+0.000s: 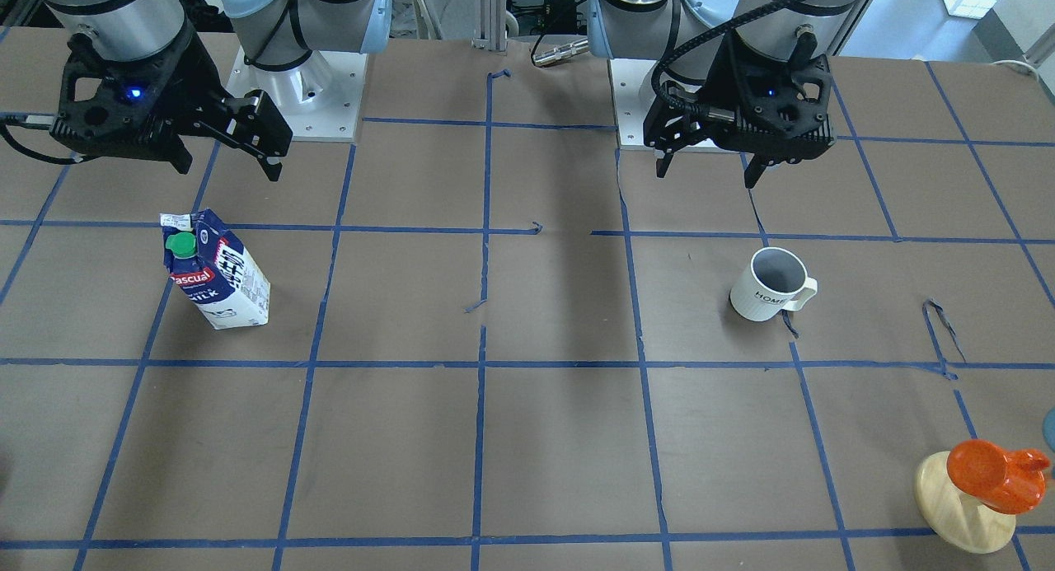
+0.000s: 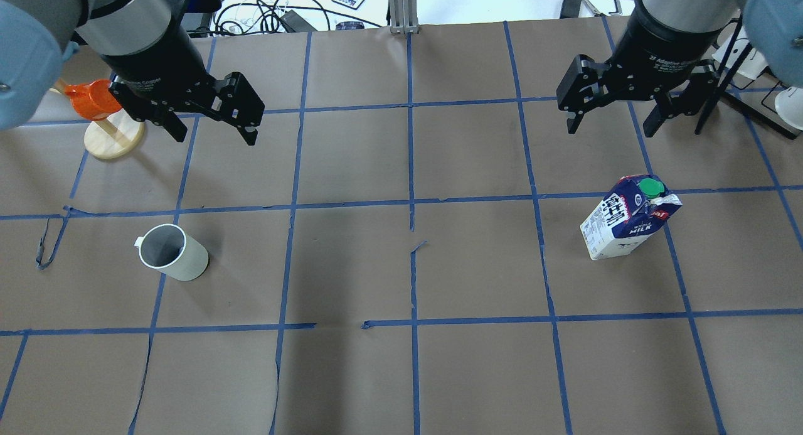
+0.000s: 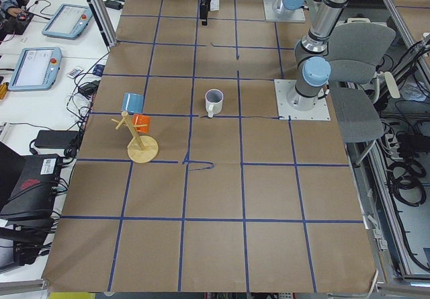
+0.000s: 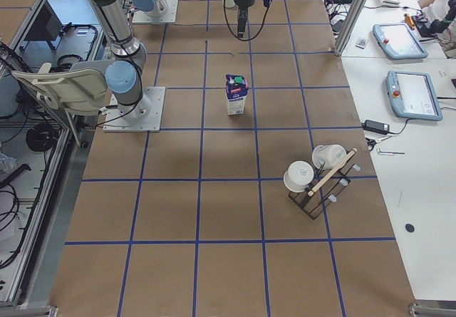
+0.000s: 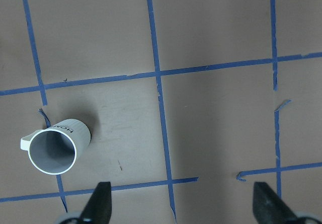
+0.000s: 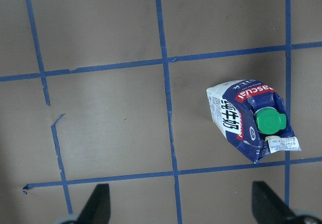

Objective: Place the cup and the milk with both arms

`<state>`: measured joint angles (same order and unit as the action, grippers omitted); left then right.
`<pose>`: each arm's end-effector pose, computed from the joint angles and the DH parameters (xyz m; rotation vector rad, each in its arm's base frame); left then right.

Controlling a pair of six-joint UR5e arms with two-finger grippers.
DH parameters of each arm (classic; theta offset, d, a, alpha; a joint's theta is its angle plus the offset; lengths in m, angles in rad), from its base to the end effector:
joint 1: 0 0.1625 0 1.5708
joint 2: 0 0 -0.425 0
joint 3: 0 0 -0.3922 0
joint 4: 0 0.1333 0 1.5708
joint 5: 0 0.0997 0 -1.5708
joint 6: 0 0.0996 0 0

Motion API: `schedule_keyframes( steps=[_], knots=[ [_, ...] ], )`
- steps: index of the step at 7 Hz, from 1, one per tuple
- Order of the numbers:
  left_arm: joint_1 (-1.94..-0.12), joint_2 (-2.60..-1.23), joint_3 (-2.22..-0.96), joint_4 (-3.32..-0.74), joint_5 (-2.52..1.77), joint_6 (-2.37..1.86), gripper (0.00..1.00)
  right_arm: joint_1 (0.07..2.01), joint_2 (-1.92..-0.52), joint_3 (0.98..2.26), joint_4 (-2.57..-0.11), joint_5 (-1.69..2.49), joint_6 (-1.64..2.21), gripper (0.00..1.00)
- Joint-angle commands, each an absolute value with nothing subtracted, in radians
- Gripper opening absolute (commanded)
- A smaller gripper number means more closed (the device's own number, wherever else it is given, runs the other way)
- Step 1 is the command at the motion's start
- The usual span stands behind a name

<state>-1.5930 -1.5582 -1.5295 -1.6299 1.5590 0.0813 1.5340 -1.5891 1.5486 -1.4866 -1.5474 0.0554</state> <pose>-0.1452 -0.4824 0.5085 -0.1618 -3.1255 -0.0076 0.1179 -0.4840 0.4995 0.1445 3.1145 0.0685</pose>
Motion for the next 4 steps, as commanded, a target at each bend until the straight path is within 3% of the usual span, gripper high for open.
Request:
schedule_keyframes(
  steps=[1,4],
  knots=[
    [-1.594,-1.559,-1.525,-1.631,1.557,0.083,1.0,1.534,-1.589,1.549,-1.486,-1.546,0.051,1.0],
    [-1.595,-1.557,-1.525,-1.629,1.559,0.083,1.0,1.534,-1.589,1.554,-1.486,-1.549,0.049,1.0]
  ],
)
